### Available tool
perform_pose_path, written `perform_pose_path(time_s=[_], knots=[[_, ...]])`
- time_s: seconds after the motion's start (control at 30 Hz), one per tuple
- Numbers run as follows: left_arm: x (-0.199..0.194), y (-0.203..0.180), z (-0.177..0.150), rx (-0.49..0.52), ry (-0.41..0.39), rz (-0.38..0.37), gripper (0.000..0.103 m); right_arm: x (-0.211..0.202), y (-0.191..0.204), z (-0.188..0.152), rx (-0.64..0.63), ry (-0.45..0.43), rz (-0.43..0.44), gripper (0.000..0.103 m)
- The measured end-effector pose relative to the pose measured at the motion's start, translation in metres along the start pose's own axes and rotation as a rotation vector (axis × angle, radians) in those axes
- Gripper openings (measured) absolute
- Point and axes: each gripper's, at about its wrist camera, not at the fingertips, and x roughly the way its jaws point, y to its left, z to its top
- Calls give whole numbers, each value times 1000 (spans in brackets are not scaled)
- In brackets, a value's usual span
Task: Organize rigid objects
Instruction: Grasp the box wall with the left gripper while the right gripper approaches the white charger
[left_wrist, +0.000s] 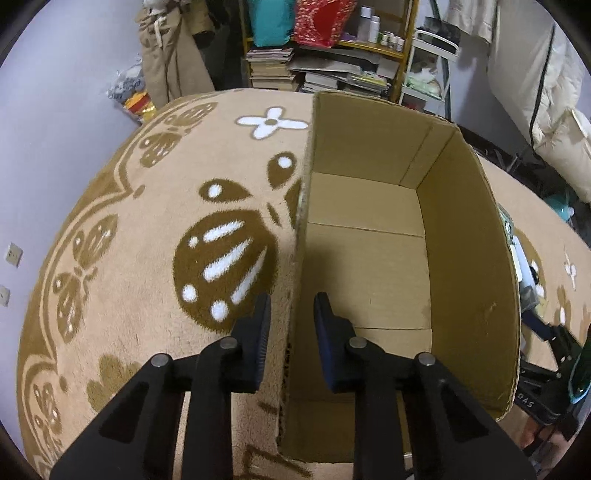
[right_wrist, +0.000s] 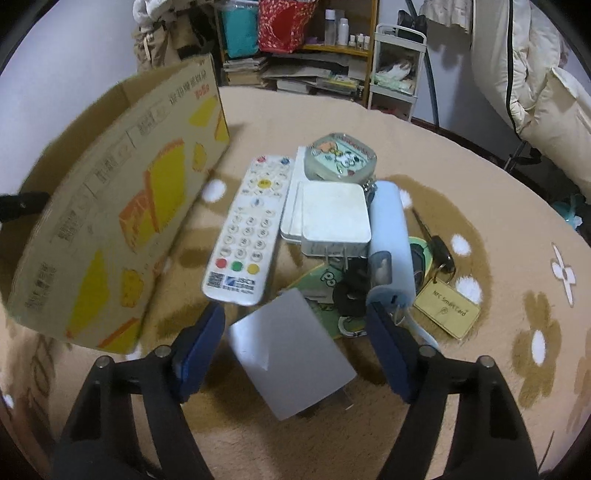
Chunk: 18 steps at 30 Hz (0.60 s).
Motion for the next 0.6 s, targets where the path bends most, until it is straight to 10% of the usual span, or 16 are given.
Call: perform_pose_path(time_s=[0.53,0.57,0.6], knots=[[6,-1,-1,31,25,31,7,-10,17,-5,-51,15,-31,53],[6,1,-1,22,26,25,7,-15,15,-2,-39,-7,-27,5],[6,1,-1,15,26,23,8,-20,11,2,-10,-9,-11,1]])
